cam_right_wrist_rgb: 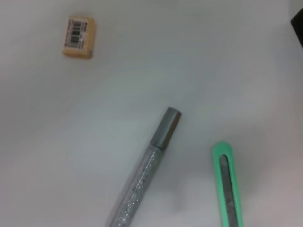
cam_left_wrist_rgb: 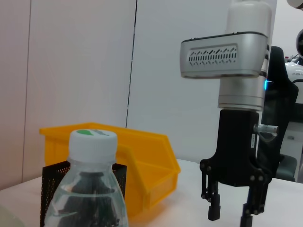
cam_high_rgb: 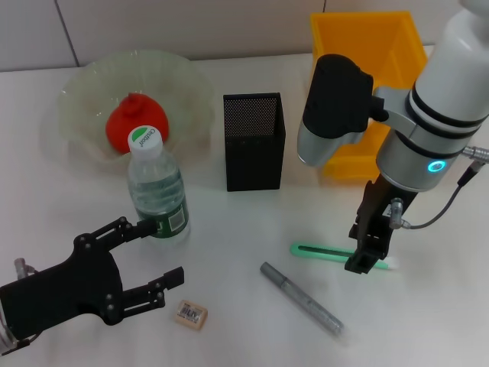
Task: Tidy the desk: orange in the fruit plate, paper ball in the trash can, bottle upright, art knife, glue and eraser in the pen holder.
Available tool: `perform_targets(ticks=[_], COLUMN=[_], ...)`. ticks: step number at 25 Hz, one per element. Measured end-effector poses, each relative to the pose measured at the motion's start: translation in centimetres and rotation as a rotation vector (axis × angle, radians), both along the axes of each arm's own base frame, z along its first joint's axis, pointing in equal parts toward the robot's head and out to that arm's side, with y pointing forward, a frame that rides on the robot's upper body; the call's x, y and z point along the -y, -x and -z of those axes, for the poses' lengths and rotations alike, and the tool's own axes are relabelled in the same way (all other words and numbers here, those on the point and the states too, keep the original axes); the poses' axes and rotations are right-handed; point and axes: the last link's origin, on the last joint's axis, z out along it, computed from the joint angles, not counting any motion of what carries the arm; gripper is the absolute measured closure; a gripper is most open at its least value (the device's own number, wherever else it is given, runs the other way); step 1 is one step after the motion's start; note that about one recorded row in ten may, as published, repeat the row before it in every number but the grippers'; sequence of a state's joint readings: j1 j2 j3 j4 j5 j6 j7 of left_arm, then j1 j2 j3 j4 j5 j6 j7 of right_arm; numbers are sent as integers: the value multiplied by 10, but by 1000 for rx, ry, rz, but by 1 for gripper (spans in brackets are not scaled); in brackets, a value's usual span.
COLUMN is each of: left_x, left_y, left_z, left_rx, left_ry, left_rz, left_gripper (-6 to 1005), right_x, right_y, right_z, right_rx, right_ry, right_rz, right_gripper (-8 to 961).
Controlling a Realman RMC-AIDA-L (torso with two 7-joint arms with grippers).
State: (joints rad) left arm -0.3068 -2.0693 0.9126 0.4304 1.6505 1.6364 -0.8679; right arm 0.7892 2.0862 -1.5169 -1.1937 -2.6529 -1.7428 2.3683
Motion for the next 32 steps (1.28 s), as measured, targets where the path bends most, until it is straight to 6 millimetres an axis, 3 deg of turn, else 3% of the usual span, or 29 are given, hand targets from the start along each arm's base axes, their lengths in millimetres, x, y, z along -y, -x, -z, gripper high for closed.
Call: perform_targets(ticks=[6,32], left_x=[0,6], left_y=[0,-3], left_z=[0,5], left_rx=[0,-24], left_ry=[0,48], left_rz=[0,55], left_gripper=[179,184], right_x=[-2,-3], right_y=[-8,-18], right_z=[5,2], right_rx=[0,30], right_ry=[-9,-24], right_rz=[20,14], right_gripper=[438,440])
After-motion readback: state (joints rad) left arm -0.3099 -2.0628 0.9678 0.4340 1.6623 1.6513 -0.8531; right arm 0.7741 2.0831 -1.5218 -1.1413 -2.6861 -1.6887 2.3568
